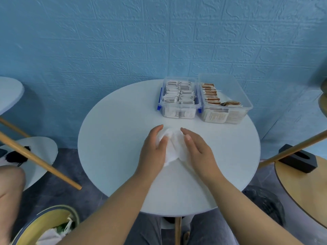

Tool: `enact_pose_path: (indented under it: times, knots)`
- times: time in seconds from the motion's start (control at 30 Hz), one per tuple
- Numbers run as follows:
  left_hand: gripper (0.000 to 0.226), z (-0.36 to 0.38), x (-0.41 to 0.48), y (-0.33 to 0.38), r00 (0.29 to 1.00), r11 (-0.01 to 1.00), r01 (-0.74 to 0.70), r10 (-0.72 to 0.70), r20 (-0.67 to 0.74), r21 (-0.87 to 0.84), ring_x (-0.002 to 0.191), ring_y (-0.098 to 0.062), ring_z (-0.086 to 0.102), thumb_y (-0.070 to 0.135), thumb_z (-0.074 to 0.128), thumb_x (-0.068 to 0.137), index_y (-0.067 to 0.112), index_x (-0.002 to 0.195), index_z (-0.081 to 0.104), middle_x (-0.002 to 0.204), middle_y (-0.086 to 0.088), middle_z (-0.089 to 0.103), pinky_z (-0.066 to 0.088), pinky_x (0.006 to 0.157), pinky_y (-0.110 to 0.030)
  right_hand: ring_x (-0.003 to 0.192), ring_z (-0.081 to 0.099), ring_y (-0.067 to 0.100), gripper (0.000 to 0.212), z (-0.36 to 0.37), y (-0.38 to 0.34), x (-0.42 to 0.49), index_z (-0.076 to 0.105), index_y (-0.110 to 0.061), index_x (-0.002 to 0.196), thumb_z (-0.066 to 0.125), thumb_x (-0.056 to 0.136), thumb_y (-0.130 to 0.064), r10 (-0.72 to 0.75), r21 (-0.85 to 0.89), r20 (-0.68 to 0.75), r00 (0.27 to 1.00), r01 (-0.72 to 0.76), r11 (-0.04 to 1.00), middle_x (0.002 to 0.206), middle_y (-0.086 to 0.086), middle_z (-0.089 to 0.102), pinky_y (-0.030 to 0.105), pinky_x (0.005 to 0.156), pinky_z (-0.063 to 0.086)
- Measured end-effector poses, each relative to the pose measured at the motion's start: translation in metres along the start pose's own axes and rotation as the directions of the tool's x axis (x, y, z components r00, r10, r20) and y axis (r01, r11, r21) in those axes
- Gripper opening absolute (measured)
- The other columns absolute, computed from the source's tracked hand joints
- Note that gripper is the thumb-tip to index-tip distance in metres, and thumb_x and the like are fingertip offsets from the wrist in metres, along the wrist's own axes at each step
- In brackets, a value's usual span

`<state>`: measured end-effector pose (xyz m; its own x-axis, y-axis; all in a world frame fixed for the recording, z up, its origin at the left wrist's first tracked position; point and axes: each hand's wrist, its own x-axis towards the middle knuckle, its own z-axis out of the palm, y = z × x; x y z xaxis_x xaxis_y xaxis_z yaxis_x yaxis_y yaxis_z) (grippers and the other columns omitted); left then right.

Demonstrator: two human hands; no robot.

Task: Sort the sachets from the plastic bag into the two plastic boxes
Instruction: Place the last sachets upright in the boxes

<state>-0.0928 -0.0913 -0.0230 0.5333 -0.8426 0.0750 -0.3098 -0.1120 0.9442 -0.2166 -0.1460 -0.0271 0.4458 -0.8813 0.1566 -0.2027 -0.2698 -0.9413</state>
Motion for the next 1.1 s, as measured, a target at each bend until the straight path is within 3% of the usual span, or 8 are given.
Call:
enact_pose_path:
  times: [0.1, 0.2, 0.33, 0.43, 0.53, 0.7, 0.83, 1.1]
  knots:
    - [0.057, 0.02, -0.014, 0.007, 0.977, 0.995, -0.01, 0.03, 0.21, -0.098, 0.137, -0.004, 0.018, 0.017, 0.038, 0.096, 0.036, 0.143, 0.013, 0.15, 0.013, 0.017, 0.021, 0.107, -0.015, 0.131, 0.03, -0.001, 0.078, 0.005, -0.009, -0.004, 0.022, -0.032, 0.144, 0.05, 0.074, -0.053, 0.097, 0.19, 0.143, 0.985, -0.123, 0.974, 0.143, -0.016, 0.031, 0.018, 0.107, 0.025]
    - [0.063, 0.019, -0.022, 0.005, 0.919, 0.995, -0.097, 0.082, 0.385, 0.021, 0.136, 0.006, -0.007, 0.011, 0.032, 0.099, 0.041, 0.139, -0.006, 0.151, 0.02, -0.011, 0.011, 0.086, 0.01, 0.129, 0.039, 0.006, 0.084, -0.002, -0.011, 0.001, 0.023, -0.039, 0.142, 0.062, 0.069, -0.051, 0.129, 0.271, 0.156, 0.979, -0.168, 0.948, 0.142, -0.015, 0.038, 0.035, 0.109, 0.035]
    - [0.064, -0.005, -0.016, 0.009, 0.898, 0.797, -0.433, 0.338, 0.282, 0.421, 0.131, -0.021, 0.03, 0.044, 0.054, 0.086, 0.031, 0.143, 0.028, 0.146, 0.006, 0.036, 0.023, 0.102, -0.021, 0.112, 0.058, 0.01, 0.059, -0.015, -0.008, 0.006, 0.037, -0.035, 0.137, 0.063, 0.084, -0.03, 0.093, 0.248, 0.144, 0.985, -0.127, 0.96, 0.129, -0.008, 0.055, 0.038, 0.096, 0.049]
    - [0.077, -0.018, -0.009, 0.018, 0.919, 0.724, -0.386, 0.359, 0.166, 0.572, 0.126, -0.019, 0.028, 0.057, 0.07, 0.068, 0.035, 0.135, 0.04, 0.133, 0.01, 0.045, 0.028, 0.1, -0.034, 0.108, 0.06, 0.012, 0.048, -0.022, -0.014, 0.005, 0.042, -0.039, 0.13, 0.059, 0.089, -0.022, 0.046, 0.242, 0.174, 0.984, -0.088, 0.966, 0.122, -0.007, 0.059, 0.035, 0.092, 0.051]
    - [0.086, -0.018, -0.014, 0.02, 0.928, 0.838, -0.372, 0.322, 0.189, 0.398, 0.134, -0.011, 0.018, 0.047, 0.074, 0.07, 0.039, 0.139, 0.024, 0.145, 0.004, 0.021, 0.025, 0.109, -0.031, 0.108, 0.06, 0.013, 0.048, -0.028, -0.017, 0.0, 0.041, -0.037, 0.132, 0.059, 0.089, -0.024, 0.021, 0.226, 0.174, 0.985, -0.06, 0.972, 0.122, -0.006, 0.059, 0.035, 0.092, 0.052]
    - [0.088, 0.005, -0.034, 0.032, 0.947, 0.995, -0.095, 0.102, 0.304, -0.038, 0.119, 0.002, 0.033, 0.033, 0.068, 0.08, 0.049, 0.139, 0.005, 0.134, 0.022, 0.027, 0.033, 0.083, -0.005, 0.09, 0.068, 0.018, 0.027, -0.04, -0.013, -0.024, 0.047, -0.033, 0.113, 0.057, 0.089, -0.025, 0.084, 0.347, 0.026, 0.996, -0.088, 0.934, 0.106, 0.001, 0.067, 0.042, 0.081, 0.056]
    - [0.076, 0.04, -0.049, 0.042, 0.936, 0.971, 0.008, 0.077, 0.343, -0.239, 0.118, -0.005, 0.047, 0.039, 0.072, 0.075, 0.044, 0.136, 0.026, 0.135, 0.015, 0.043, 0.042, 0.094, -0.025, 0.109, 0.058, 0.016, 0.025, -0.062, 0.0, -0.051, 0.056, -0.038, 0.105, 0.063, 0.081, -0.043, 0.069, 0.303, -0.184, 0.981, -0.01, 0.953, 0.11, -0.01, 0.064, 0.044, 0.096, 0.046]
    - [0.034, 0.147, -0.09, 0.042, 0.792, 0.953, 0.137, 0.058, 0.608, -0.27, 0.102, -0.013, 0.061, 0.042, 0.061, 0.082, 0.039, 0.114, 0.051, 0.115, 0.008, 0.061, 0.05, 0.092, -0.041, 0.093, 0.067, 0.021, 0.027, -0.13, 0.045, -0.127, 0.055, -0.03, 0.109, 0.054, 0.083, -0.034, 0.254, 0.463, -0.418, 0.872, -0.036, 0.885, 0.104, 0.003, 0.068, 0.035, 0.076, 0.054]
